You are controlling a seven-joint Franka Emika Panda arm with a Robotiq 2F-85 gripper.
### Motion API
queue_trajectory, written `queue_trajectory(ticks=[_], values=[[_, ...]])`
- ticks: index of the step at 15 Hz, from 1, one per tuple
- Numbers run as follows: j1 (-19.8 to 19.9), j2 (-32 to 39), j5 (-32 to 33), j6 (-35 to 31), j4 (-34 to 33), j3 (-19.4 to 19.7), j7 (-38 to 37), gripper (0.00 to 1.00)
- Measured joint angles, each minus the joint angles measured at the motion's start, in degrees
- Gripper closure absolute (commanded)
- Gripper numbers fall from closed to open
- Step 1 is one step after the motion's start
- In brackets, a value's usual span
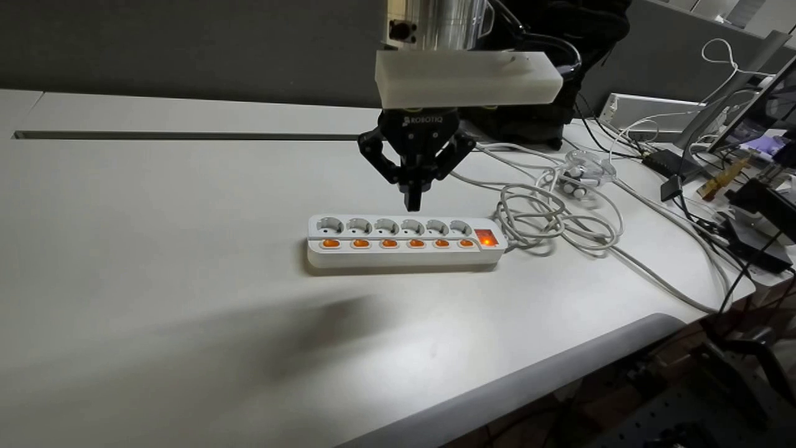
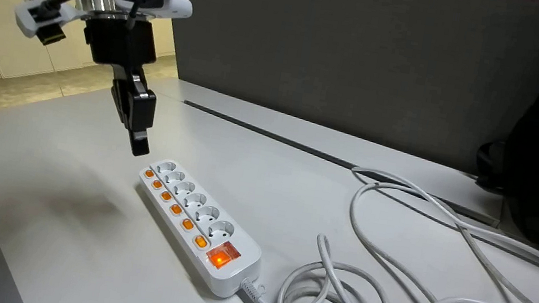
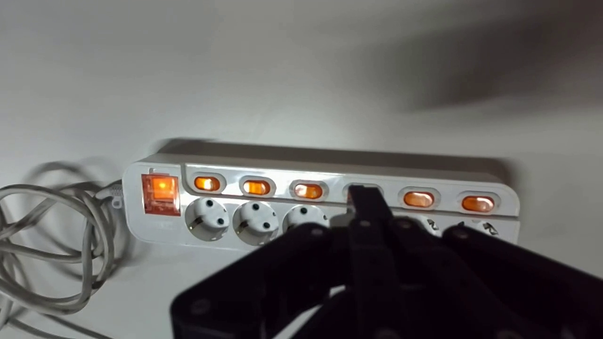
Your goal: Press the switch second from the left.
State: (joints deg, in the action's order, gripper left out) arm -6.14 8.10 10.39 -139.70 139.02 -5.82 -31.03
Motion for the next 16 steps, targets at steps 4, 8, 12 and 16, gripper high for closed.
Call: queue_trajectory(ticks=[4, 8, 12, 16], values=[[-0.1, 0.0, 0.0, 0.0, -0.1, 0.2, -0.1, 1.00], [-0.7, 1.5, 1.0, -4.1, 0.1, 0.5, 0.9, 1.00], [-2.6, 4.7, 3.3, -10.0, 0.1, 1.5, 0.9, 1.00], [-4.7, 7.3, 3.4, -13.3, 0.1, 2.8, 1.4, 1.00]])
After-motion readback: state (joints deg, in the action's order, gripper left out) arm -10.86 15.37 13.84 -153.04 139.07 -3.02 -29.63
